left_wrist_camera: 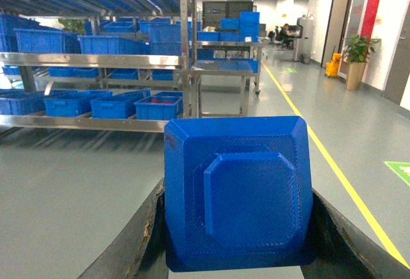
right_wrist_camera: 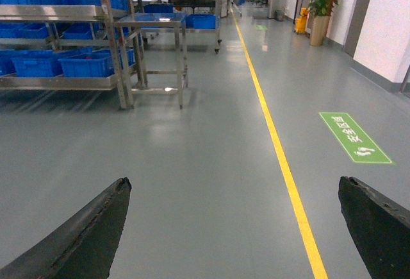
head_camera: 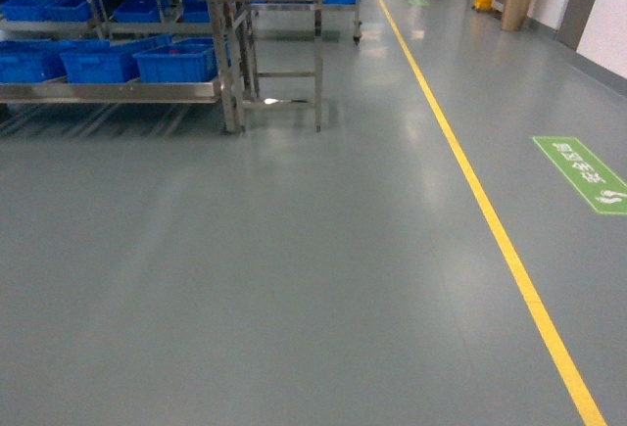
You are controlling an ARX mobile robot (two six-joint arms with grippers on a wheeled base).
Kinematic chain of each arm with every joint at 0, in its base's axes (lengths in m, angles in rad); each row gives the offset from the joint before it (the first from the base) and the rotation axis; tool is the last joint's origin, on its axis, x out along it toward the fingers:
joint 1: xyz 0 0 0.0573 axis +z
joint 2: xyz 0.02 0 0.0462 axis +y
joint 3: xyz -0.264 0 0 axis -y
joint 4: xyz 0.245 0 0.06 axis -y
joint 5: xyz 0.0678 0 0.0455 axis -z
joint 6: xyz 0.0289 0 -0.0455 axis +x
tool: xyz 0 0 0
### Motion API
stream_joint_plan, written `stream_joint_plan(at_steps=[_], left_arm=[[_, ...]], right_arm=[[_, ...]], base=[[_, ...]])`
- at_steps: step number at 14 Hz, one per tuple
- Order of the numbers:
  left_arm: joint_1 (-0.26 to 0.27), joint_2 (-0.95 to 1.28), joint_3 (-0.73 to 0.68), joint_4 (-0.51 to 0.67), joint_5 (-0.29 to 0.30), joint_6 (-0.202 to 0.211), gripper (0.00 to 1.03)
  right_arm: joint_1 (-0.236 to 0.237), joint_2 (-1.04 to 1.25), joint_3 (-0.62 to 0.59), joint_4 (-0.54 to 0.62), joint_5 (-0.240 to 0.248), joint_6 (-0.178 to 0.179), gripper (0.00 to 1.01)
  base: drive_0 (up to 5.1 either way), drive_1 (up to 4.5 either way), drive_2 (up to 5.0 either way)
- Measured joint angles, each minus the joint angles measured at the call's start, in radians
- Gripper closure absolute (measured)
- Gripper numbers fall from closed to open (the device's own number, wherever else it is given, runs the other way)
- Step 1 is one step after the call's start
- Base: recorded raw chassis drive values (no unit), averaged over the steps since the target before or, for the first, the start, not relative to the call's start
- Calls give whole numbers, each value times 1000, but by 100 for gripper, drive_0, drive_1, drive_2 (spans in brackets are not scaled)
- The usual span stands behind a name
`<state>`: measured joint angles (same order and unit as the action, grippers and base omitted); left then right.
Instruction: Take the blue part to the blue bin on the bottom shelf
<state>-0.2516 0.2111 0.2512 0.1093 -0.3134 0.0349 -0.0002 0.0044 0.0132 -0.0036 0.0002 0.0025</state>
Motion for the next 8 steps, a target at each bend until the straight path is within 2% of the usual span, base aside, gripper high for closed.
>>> stream_joint_plan(at_steps=[8], left_arm=[[0, 3, 0, -6, 0, 0, 58]], right_arm=[[0, 0, 0, -3, 0, 0, 3]], base=[[-6, 403, -415]])
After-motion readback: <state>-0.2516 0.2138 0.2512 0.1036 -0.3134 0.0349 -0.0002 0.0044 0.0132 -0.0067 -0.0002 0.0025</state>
